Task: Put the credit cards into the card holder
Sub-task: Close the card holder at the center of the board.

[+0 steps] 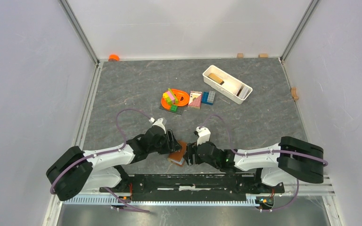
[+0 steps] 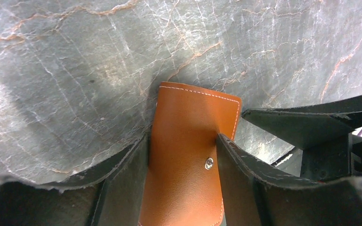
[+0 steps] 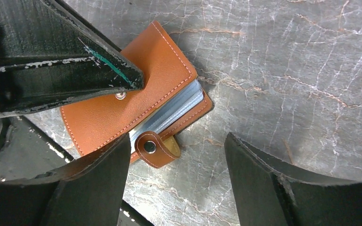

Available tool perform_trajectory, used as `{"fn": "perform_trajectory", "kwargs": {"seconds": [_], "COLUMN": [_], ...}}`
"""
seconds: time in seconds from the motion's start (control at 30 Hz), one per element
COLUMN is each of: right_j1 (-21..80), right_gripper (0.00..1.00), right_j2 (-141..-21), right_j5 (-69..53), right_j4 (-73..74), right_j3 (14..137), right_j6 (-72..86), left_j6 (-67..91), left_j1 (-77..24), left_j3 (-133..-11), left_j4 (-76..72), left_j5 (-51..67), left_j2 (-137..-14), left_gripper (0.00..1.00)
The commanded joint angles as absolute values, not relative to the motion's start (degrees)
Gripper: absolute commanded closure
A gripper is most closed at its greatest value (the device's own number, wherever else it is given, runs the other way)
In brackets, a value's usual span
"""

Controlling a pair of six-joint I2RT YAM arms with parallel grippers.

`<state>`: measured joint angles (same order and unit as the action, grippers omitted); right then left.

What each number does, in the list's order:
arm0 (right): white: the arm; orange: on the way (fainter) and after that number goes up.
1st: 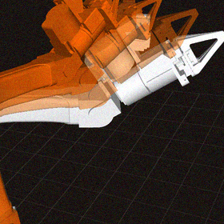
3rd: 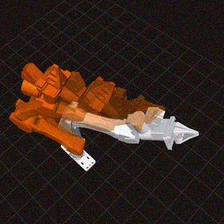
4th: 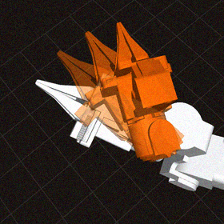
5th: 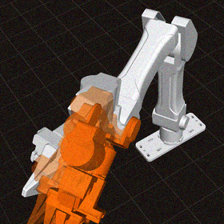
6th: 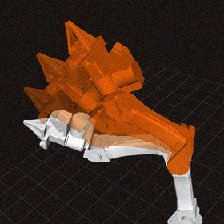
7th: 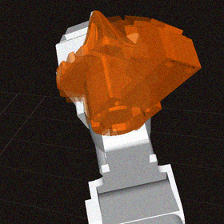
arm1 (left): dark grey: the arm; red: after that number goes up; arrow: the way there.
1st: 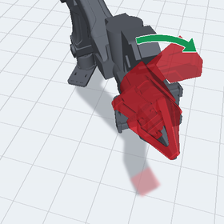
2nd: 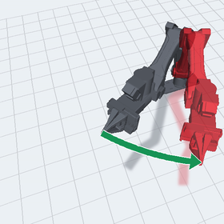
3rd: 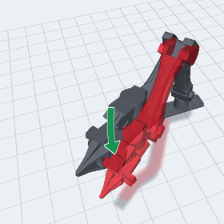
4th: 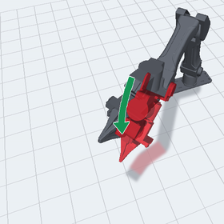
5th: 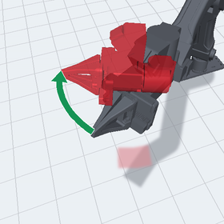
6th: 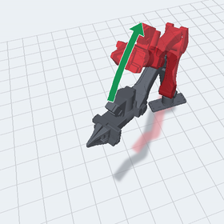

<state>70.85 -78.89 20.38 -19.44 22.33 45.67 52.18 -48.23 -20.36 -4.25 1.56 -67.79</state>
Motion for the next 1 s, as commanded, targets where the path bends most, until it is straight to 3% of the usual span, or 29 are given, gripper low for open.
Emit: {"fn": "perform_trajectory", "kwargs": {"seconds": [0.0,0.27,0.73,0.97], "right_j1": [72.89,77.43,76.47,73.33], "right_gripper": [0.23,0.26,0.36,0.47], "right_j2": [-82.21,-80.88,-73.01,-72.03], "right_j5": [27.9,39.62,39.58,37.05], "right_j4": [-9.28,7.9,8.37,8.16], "right_j3": [27.17,30.89,28.84,29.22], "right_j6": [46.17,50.94,50.31,46.93], "left_j6": [50.97,50.27,55.19,58.31], "left_j1": [-49.04,-50.28,-58.22,-58.97], "left_j3": [-17.25,-18.91,-22.15,-21.61], "left_j4": [4.53,10.41,9.64,5.49], "left_j5": [2.88,-1.89,-6.7,-8.23], "left_j2": [-67.21,-65.47,-69.11,-71.85], "left_gripper": [0.39,0.44,0.43,0.43]}}
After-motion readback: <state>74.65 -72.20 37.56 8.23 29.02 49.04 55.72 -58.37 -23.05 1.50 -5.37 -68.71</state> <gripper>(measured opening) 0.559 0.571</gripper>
